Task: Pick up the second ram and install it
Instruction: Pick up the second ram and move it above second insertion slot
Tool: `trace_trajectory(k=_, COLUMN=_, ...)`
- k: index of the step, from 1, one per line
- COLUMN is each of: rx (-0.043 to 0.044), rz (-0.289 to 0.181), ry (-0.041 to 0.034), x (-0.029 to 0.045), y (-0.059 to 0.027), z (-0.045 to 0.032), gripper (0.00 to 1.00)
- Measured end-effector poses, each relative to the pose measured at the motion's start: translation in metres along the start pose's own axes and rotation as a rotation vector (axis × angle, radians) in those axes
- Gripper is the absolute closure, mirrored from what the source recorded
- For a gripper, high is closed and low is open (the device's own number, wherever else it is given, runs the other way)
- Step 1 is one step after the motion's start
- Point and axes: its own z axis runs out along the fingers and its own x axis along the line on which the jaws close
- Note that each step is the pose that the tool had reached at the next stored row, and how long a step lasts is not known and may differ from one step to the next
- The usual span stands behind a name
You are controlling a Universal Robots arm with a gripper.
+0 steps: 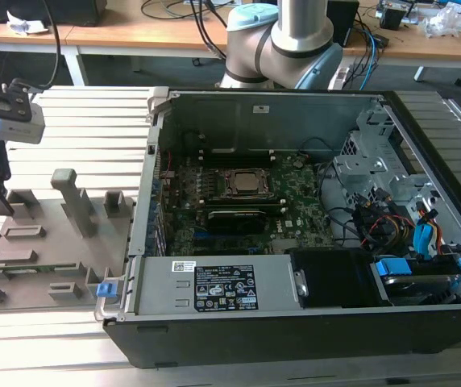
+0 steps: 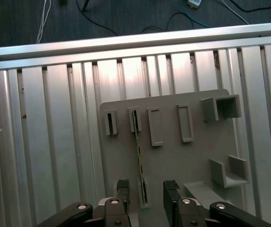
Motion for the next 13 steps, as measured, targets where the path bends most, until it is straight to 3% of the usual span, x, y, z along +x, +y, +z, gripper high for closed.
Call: trace_trajectory(k=13, rx=0.0002, rz=0.0, ry=0.0009, x=0.0001, y=-0.0003, z=0.0082, gripper=0.58)
